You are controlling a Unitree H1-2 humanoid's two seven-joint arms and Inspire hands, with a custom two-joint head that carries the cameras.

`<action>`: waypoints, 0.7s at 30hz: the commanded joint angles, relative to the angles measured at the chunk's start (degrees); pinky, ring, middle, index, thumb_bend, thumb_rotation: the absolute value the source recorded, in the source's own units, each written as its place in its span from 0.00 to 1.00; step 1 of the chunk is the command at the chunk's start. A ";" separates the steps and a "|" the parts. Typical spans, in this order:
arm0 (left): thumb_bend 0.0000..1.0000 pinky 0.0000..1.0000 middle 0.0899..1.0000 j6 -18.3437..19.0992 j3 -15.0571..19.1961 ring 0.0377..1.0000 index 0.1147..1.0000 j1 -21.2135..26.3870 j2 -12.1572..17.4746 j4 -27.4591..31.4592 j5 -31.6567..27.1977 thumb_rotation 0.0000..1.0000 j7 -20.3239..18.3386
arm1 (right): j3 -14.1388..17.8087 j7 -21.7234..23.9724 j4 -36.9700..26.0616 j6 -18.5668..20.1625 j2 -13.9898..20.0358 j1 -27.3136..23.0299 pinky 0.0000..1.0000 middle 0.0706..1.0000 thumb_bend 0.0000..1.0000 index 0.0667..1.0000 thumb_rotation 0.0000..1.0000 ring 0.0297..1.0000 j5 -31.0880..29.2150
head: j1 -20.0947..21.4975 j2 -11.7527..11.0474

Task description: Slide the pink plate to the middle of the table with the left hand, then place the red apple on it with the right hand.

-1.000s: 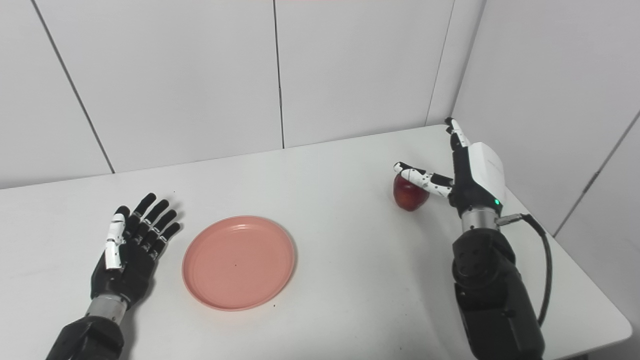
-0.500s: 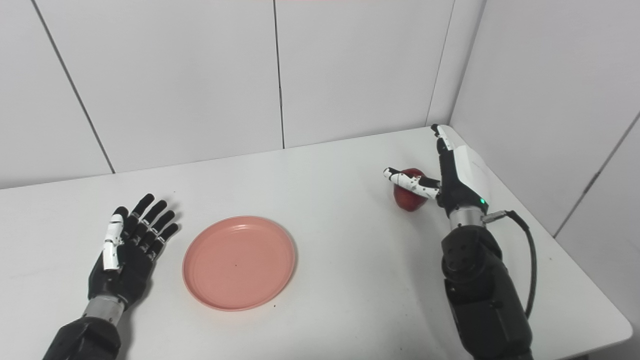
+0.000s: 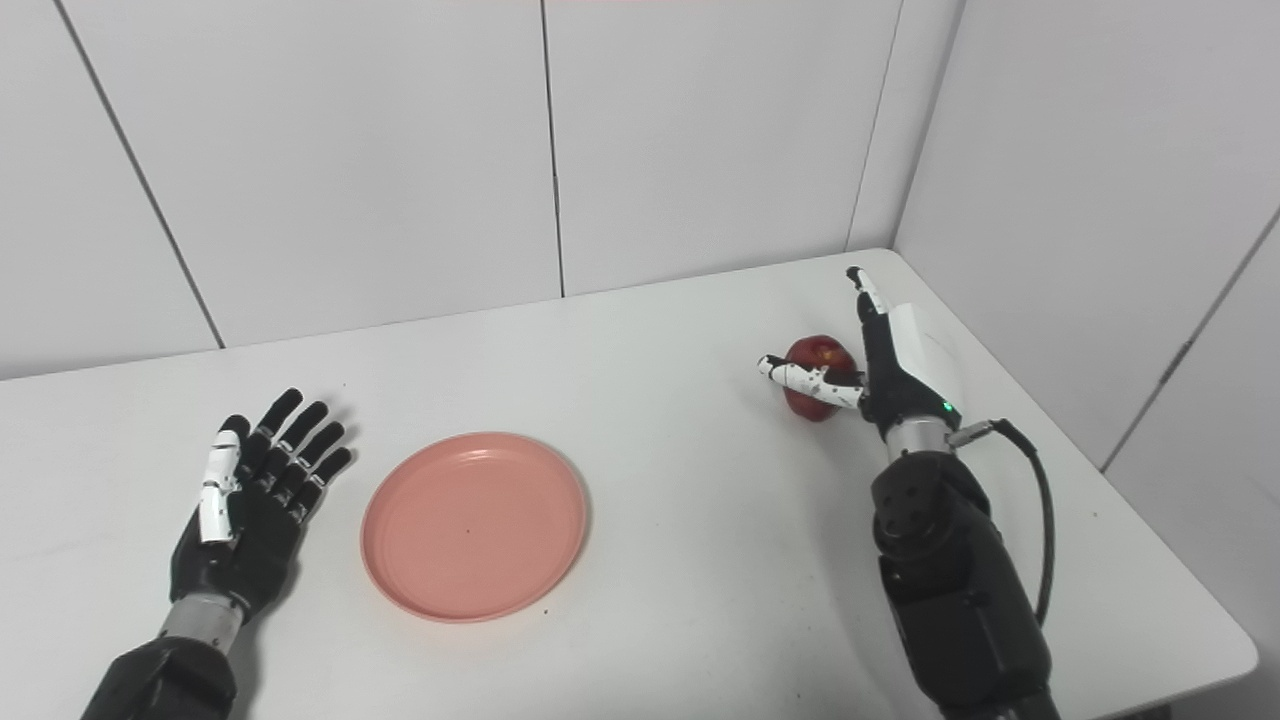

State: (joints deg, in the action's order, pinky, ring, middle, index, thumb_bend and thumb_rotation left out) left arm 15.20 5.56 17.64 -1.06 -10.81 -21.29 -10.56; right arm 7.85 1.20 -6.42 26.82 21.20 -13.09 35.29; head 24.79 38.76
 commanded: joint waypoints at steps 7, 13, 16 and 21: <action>0.38 0.88 0.88 2.62 0.34 0.88 0.86 -0.92 0.08 -0.44 0.10 1.00 1.29 | -0.64 -1.43 0.03 -0.76 2.42 -2.86 0.78 0.93 1.00 0.94 0.45 0.89 -0.36 | 0.00 0.31; 0.38 0.88 0.88 1.98 0.33 0.88 0.87 -0.99 0.18 -0.65 0.15 1.00 0.98 | -0.71 -1.84 1.32 -0.94 2.58 -3.25 0.79 0.92 1.00 0.94 0.42 0.89 -0.89 | 0.15 0.49; 0.38 0.87 0.88 1.95 0.37 0.88 0.86 -1.03 0.14 -0.57 0.20 1.00 1.11 | -0.78 -2.14 2.01 -1.36 2.70 -3.30 0.78 0.92 1.00 0.93 0.42 0.88 -1.08 | 0.09 0.57; 0.38 0.88 0.88 2.15 0.44 0.88 0.86 -1.06 0.20 -0.54 -0.05 1.00 0.90 | -1.16 -2.79 3.16 -1.34 2.68 -3.55 0.76 0.90 1.00 0.92 0.41 0.87 -0.93 | 0.14 0.70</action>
State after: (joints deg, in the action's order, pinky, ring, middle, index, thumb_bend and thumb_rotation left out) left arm 15.29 5.74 17.59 -1.07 -10.66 -21.30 -10.42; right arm 6.58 0.05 -2.50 26.80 22.25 -14.26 34.17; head 24.96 39.37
